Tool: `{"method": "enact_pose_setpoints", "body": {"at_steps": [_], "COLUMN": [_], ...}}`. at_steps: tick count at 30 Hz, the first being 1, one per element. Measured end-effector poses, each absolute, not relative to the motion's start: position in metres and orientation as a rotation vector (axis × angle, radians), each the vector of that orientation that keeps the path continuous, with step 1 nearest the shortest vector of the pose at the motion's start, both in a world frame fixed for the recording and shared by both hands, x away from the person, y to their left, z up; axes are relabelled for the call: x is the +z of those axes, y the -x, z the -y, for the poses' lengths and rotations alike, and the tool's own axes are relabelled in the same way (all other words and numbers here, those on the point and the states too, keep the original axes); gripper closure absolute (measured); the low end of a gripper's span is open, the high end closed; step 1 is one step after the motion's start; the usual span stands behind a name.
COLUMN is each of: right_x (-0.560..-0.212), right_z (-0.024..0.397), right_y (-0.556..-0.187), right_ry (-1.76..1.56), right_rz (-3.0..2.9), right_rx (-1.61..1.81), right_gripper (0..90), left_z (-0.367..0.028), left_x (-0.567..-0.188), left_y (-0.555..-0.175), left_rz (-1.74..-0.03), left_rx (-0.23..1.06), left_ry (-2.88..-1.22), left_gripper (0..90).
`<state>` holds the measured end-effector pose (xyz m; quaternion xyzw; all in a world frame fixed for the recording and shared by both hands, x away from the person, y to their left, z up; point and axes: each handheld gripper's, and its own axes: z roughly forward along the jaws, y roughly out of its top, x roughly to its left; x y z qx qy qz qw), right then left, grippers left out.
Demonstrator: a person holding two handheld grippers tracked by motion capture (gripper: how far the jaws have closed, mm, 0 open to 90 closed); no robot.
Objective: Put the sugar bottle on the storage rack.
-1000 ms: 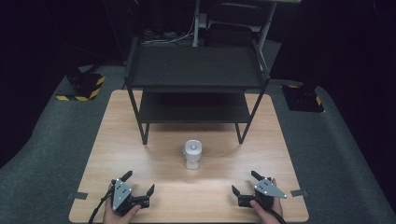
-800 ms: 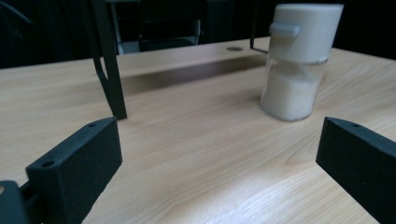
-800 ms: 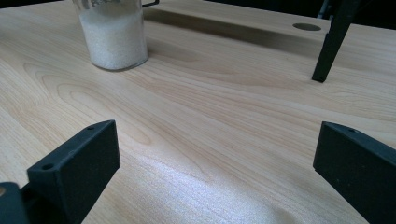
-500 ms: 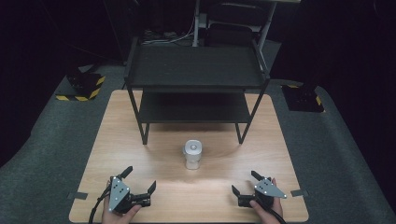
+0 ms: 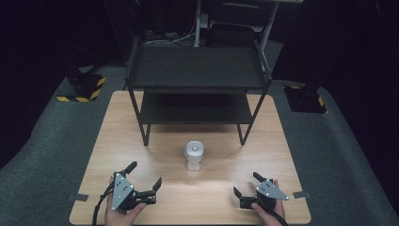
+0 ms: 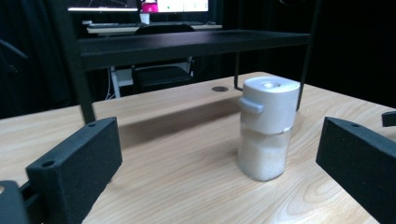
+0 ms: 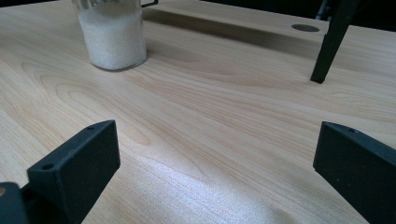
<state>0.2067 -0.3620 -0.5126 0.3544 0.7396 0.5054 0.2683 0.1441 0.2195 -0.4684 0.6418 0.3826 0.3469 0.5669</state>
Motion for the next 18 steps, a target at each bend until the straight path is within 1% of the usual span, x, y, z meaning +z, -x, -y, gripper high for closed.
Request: {"method": "enact_pose_setpoints", "body": {"at_steps": [7,12,18], "right_x": [-0.513,-0.513,-0.513], "right_z": [0.362,0.363,0.363], "right_y": [-0.207,-0.207,-0.206], "right_ry": [-0.955,-0.955,-0.958], "right_rz": [-1.994,-1.992,-1.989], "right_rx": [1.365,1.368,1.371], "right_gripper": [0.3,0.3,0.3], "left_z": [-0.205,-0.196,-0.178], "left_x": [-0.473,-0.475,-0.487], "left_y": [-0.154,-0.159,-0.173], "left_rz": [-0.849,-0.842,-0.845], "left_rx": [0.801,0.779,0.76], "left_ry": [-1.525,-1.549,-1.577], "left_gripper": [0.9,1.3,0.6]}}
